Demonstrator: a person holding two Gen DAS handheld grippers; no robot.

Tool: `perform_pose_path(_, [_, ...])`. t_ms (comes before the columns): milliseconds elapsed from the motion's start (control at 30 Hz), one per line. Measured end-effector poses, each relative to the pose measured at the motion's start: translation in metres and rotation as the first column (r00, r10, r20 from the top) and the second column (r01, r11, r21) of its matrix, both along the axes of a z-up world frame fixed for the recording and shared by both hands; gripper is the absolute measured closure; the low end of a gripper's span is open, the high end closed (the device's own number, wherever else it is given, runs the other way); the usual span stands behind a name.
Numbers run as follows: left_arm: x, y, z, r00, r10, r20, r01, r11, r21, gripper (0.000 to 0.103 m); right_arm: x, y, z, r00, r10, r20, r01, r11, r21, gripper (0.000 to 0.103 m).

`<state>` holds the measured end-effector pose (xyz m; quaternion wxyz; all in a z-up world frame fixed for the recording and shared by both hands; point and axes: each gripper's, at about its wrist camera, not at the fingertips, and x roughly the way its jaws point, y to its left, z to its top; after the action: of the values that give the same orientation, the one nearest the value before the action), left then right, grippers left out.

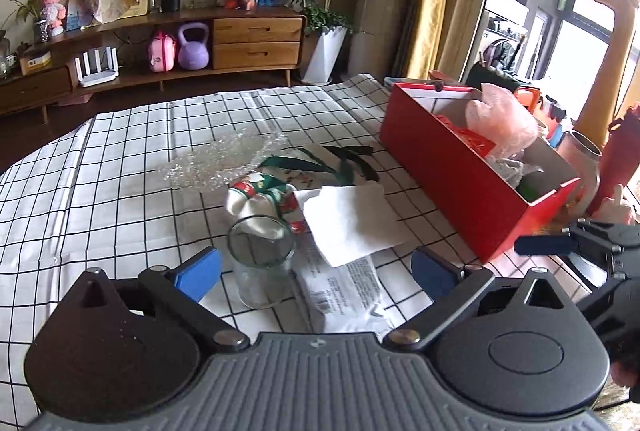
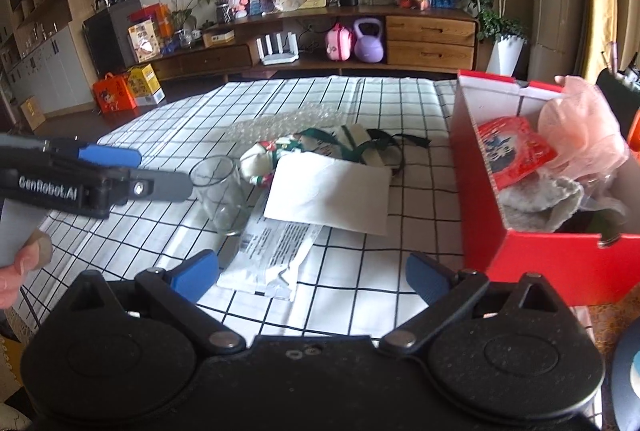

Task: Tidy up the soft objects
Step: 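Withdraw both grippers from the box toward the remaining items on the table, then grasp the bubble wrap with the left gripper while the right gripper grasps the printed paper sheet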

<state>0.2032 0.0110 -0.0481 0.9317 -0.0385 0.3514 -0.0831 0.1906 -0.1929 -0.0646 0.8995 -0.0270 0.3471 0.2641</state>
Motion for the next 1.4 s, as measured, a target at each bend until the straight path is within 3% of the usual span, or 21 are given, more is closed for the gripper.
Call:
perform_pose_path(200, [0.036,0.030,0.002,1.000,0.015,-0.024,-0.016,0.998,-0.054,0.001,0.008,0.023,-0.017,0.998,0.054,-0.028,-0.055,0.998,-0.021,0.003])
perform_pose_path(500, [0.122,0.051,0.005,0.998,0.015,-0.057,-0.012,0.999,0.049,0.001,0.031,0.054,-0.037,0.993,0.096,-0.067,-0.099,0.994,-0.046,0.004])
perform_pose_path(833, [0.216,0.072,-0.027,0.988,0.018,-0.155,-0.014,0.999,0.028,0.001,0.060,0.077,-0.062,0.985,0.123,-0.117,-0.131,0.989,-0.064,0.006])
perform_pose_path(933, [0.241,0.078,-0.046,0.972,0.006,-0.233,-0.003,1.000,0.013,0.001,0.067,0.080,-0.066,0.984,0.129,-0.125,-0.138,0.988,-0.071,0.006])
perform_pose_path(1033, [0.253,0.076,-0.062,0.969,0.007,-0.248,0.009,0.998,0.064,0.001,0.074,0.081,-0.069,0.983,0.126,-0.134,-0.136,0.988,-0.070,0.006])
perform_pose_path(1167, [0.263,0.076,-0.085,0.954,-0.017,-0.299,0.028,0.999,0.034,0.001,0.083,0.083,-0.072,0.982,0.114,-0.148,-0.124,0.990,-0.061,0.006])
perform_pose_path(1400, [0.261,0.072,-0.097,0.958,-0.020,-0.286,0.037,0.998,0.056,0.004,0.095,0.088,-0.076,0.981,0.098,-0.167,-0.108,0.993,-0.052,0.019])
